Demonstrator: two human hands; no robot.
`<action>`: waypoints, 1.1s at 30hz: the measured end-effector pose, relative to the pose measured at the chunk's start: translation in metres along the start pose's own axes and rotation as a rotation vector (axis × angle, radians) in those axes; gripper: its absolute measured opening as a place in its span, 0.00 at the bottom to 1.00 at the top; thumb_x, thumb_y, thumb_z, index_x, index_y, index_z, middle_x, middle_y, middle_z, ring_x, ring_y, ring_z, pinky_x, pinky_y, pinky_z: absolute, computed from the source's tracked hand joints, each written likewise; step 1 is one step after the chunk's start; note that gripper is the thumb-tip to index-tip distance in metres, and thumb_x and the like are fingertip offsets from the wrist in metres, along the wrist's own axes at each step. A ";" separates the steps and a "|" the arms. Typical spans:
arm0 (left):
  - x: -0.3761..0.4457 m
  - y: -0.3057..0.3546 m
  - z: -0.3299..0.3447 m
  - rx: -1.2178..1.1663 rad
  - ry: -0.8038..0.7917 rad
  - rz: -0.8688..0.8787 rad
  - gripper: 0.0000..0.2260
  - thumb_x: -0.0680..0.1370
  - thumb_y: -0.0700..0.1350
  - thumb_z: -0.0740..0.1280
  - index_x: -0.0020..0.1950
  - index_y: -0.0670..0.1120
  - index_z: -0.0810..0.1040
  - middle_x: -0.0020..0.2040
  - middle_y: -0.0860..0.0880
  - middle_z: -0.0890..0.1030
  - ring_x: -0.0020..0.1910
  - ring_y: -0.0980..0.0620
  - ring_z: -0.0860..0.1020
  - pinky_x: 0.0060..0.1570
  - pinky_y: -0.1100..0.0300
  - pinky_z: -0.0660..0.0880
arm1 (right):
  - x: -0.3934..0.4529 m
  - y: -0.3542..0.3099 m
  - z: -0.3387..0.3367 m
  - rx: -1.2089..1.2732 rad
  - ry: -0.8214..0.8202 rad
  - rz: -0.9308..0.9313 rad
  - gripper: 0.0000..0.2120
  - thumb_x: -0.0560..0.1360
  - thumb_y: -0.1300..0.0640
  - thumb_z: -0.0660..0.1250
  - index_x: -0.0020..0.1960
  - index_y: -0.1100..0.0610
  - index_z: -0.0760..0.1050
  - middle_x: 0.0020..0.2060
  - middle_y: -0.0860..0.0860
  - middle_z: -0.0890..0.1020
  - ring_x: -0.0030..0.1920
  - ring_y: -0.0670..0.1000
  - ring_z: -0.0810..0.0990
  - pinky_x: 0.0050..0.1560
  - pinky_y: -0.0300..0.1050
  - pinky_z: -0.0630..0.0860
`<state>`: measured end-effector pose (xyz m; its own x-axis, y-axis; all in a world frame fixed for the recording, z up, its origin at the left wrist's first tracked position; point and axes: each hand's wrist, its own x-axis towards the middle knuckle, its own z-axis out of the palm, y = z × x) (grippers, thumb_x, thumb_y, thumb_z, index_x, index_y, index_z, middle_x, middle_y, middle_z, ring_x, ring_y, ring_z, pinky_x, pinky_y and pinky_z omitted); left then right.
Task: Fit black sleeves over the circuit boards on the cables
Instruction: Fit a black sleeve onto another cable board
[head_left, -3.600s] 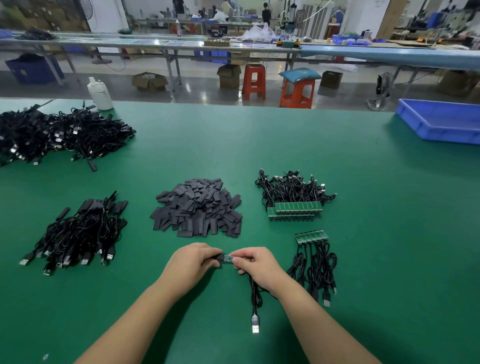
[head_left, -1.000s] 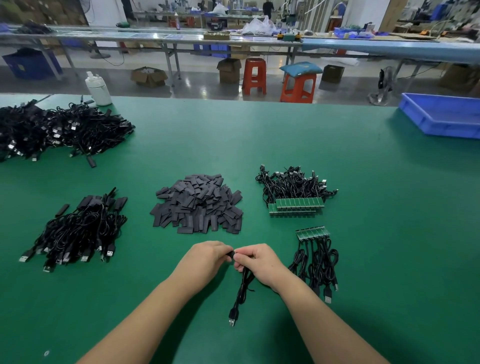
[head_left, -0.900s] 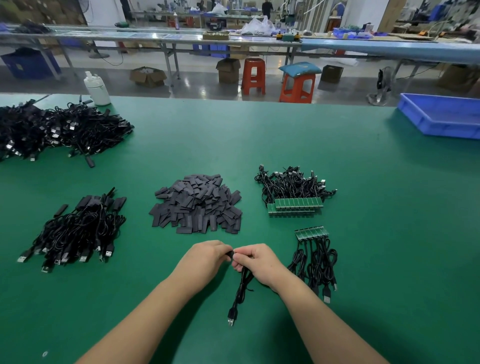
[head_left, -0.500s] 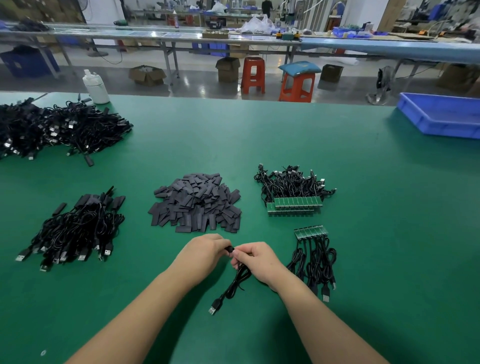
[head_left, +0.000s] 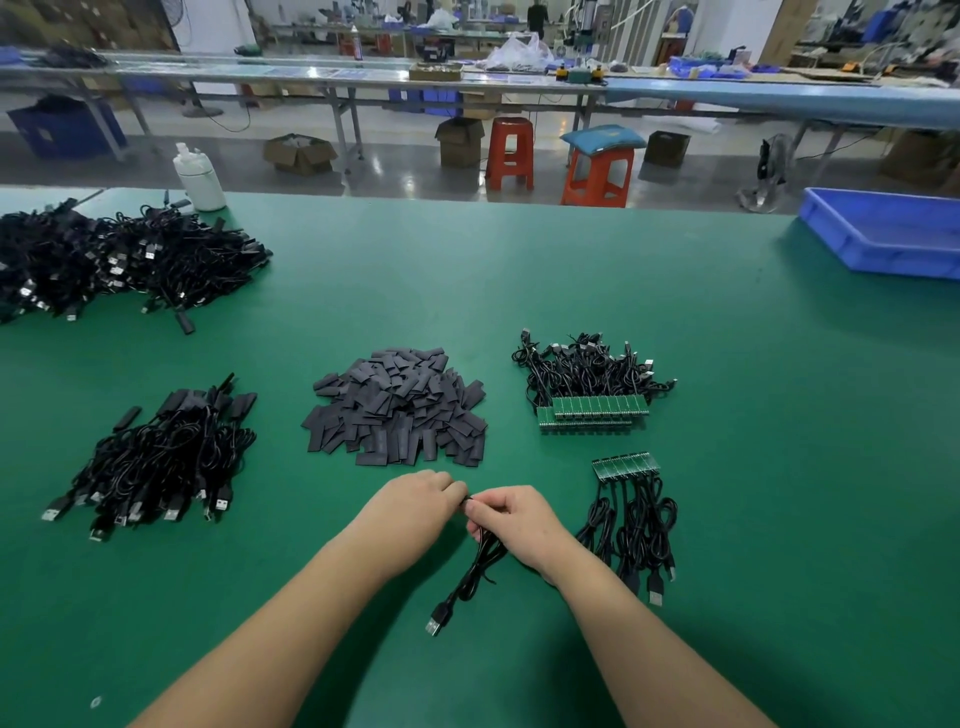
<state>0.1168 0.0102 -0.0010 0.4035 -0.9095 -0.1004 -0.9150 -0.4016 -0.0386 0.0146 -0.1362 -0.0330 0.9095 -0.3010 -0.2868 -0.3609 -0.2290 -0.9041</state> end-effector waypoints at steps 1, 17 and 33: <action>0.000 0.001 -0.001 0.013 -0.013 0.004 0.16 0.77 0.36 0.60 0.64 0.46 0.70 0.56 0.48 0.74 0.54 0.48 0.74 0.48 0.57 0.71 | 0.000 0.000 0.000 0.008 -0.001 -0.002 0.11 0.78 0.51 0.68 0.42 0.55 0.84 0.39 0.55 0.85 0.39 0.51 0.76 0.51 0.56 0.78; -0.011 0.013 0.004 -1.372 0.130 -0.429 0.06 0.81 0.47 0.66 0.55 0.49 0.80 0.48 0.49 0.85 0.43 0.53 0.82 0.49 0.54 0.79 | 0.005 -0.020 0.000 1.070 0.242 0.075 0.09 0.74 0.62 0.73 0.51 0.67 0.81 0.41 0.59 0.84 0.44 0.54 0.85 0.45 0.47 0.82; -0.030 0.013 0.008 -0.926 0.107 -0.410 0.03 0.78 0.48 0.68 0.49 0.54 0.82 0.33 0.54 0.83 0.34 0.60 0.80 0.36 0.69 0.71 | 0.003 -0.048 -0.008 0.611 0.290 -0.070 0.22 0.79 0.65 0.67 0.71 0.51 0.71 0.49 0.55 0.85 0.44 0.52 0.87 0.40 0.37 0.80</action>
<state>0.0926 0.0331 -0.0067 0.7252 -0.6694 -0.1613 -0.3607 -0.5687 0.7392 0.0335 -0.1336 0.0120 0.8033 -0.5603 -0.2019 -0.0446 0.2815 -0.9585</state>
